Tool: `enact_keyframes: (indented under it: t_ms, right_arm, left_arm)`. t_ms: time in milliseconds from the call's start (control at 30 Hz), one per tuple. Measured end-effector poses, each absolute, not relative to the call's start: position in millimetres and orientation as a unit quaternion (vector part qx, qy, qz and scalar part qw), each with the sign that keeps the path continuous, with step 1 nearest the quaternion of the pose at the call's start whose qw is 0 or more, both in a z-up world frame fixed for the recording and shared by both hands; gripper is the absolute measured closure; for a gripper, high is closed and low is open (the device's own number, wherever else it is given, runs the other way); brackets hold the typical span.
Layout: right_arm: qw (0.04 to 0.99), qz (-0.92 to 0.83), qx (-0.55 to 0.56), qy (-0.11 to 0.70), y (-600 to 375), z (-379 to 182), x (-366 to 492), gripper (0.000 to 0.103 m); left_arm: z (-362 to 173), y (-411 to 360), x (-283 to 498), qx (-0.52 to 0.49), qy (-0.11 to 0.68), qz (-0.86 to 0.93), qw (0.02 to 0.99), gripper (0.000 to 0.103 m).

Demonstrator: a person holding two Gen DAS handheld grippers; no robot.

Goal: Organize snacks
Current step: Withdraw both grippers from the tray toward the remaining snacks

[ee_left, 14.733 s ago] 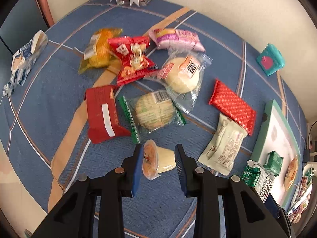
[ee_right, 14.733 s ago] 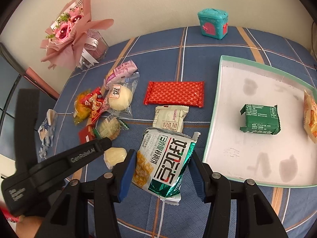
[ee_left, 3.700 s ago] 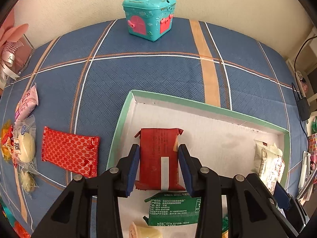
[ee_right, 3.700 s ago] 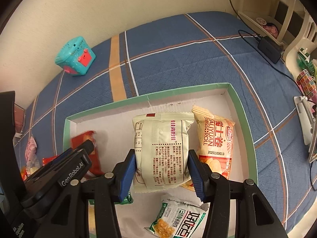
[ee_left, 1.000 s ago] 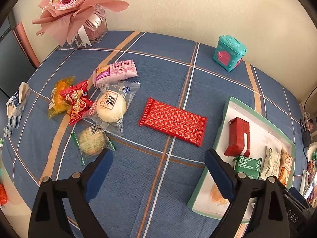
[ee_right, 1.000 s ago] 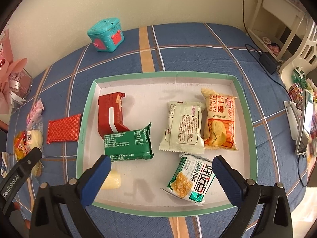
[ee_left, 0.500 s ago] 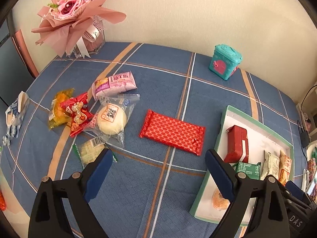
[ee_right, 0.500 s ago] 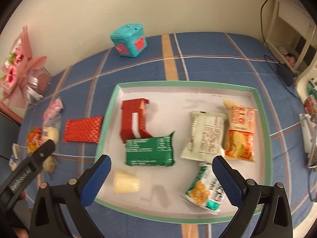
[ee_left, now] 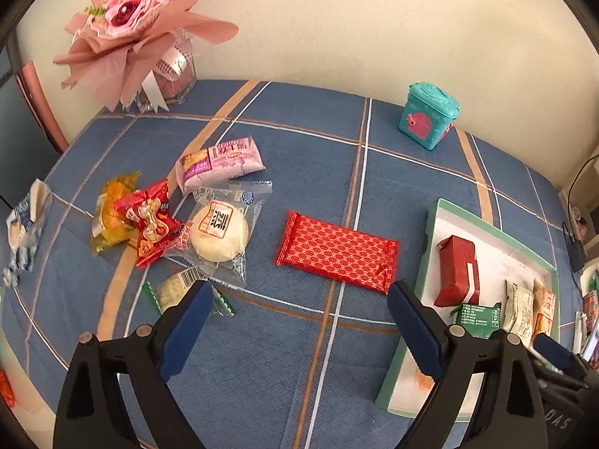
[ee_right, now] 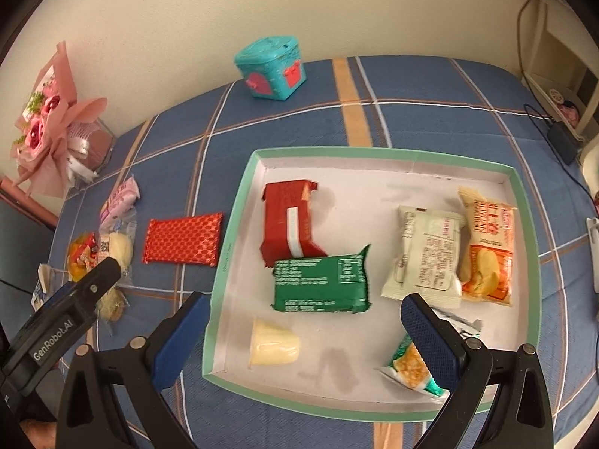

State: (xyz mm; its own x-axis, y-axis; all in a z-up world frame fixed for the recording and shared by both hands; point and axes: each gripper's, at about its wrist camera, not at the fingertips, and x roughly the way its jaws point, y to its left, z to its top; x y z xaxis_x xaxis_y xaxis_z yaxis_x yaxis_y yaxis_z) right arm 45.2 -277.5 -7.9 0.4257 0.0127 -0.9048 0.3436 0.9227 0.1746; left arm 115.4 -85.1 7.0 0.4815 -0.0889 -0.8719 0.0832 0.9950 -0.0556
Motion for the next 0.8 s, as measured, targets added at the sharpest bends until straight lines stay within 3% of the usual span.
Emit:
enact_keyframes:
  t_ms: [500, 800]
  right_arm:
    - [0.827, -0.087, 0.135, 0.539, -234.9, -19.5, 67.6, 0.001]
    - [0.835, -0.044, 0.116, 0.536, -190.9, -14.5, 88.2, 0.001]
  left_arm:
    - [-0.9, -44.2, 129.6, -0.008, 0.527, -0.012, 0.85, 0.009]
    - [-0.1, 28.2, 135.0, -0.086, 0.539, 0.046, 0.837, 0.009]
